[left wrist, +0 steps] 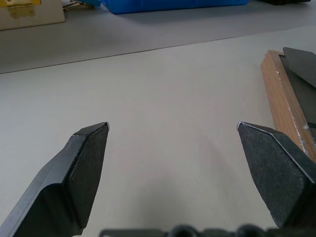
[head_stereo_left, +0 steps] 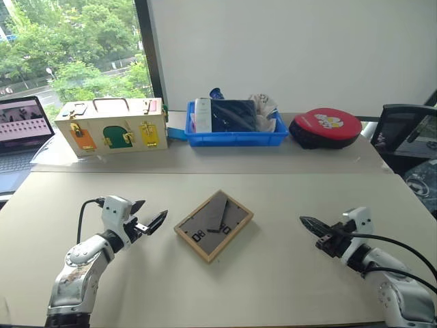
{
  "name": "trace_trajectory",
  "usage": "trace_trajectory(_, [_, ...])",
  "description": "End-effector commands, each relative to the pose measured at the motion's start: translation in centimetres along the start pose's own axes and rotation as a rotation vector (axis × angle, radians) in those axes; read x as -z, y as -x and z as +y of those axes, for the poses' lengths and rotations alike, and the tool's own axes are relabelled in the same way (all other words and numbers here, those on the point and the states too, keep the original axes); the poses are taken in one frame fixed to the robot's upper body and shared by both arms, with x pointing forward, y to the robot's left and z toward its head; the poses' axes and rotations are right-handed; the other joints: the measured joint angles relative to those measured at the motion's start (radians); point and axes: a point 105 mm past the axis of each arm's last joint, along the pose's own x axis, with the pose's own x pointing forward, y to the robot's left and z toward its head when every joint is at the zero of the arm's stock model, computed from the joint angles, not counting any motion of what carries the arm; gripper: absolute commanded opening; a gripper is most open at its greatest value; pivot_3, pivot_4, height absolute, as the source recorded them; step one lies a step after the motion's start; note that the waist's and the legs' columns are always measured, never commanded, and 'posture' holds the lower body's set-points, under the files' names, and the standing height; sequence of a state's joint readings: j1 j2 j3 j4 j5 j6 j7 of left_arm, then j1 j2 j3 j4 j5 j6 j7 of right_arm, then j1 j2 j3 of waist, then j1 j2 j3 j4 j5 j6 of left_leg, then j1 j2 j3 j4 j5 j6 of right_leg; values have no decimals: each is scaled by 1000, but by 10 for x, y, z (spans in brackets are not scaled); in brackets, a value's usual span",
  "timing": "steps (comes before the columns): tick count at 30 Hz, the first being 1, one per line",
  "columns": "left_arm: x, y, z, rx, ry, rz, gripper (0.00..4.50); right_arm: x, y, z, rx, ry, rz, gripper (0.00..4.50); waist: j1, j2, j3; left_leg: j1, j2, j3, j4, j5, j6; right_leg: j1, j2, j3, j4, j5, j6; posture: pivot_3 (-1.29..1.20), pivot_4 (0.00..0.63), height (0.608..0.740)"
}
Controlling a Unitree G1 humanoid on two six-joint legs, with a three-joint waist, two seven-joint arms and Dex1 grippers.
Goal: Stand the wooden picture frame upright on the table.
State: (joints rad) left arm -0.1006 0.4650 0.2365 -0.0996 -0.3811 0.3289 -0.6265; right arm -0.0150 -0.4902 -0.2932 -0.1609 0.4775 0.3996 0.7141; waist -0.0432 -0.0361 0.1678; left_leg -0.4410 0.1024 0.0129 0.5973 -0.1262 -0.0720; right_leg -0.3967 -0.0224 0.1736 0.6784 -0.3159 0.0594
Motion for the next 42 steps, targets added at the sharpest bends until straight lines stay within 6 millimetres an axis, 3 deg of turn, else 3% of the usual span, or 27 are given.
trace_trajectory(1, [-22,2,4,48,-4,-64,4500,-25,2,4,-65,63,-51,18,0,0,0,0,0,0,0,0,0,0,0,0,0,0,0,0,150,723])
trace_trajectory(5, [-59,15,-8,336,-20,-68,4500,-59,11,40,-350,179,31,18,-1,1,2,-1,0,0,1,0,0,-2,0,0,1,0,0,0,150,723])
trace_trajectory(10, [-69,27,-22,563,-133,56,4500,-82,12,73,-538,288,134,18,-7,1,1,2,0,-1,0,0,0,3,0,-1,-1,-4,5,0,150,723])
trace_trajectory(16, [-86,27,-35,687,-193,80,4500,-90,14,98,-630,317,231,18,2,1,2,0,0,-3,1,-1,1,2,-1,-4,-2,-4,5,0,150,723])
trace_trajectory(20, [-92,21,-40,710,-194,71,4500,-86,7,94,-549,303,289,18,1,1,2,-1,0,-3,2,-1,1,2,-1,-4,-2,-4,5,0,150,723])
trace_trajectory(25, [-77,0,-38,691,-233,115,4500,-50,-2,95,-478,252,386,18,1,1,2,-1,0,-4,1,-1,1,2,-1,-5,-2,-3,3,0,150,723])
trace_trajectory(31, [-66,-34,-18,619,-298,153,2742,-31,-18,94,-399,225,401,0,1,1,2,-7,0,-6,8,-2,3,0,0,-7,0,-2,2,0,150,723])
trace_trajectory(38, [-29,-62,-26,665,-452,260,280,-6,-48,86,-315,278,452,0,3,1,1,-12,-1,-9,10,-2,3,-3,0,-10,0,-1,0,0,150,723])
trace_trajectory(42, [-12,-67,-37,718,-511,295,133,-2,-66,89,-324,275,431,0,1,1,1,-17,-1,-10,12,-2,3,-7,0,-11,3,-1,0,0,150,723])
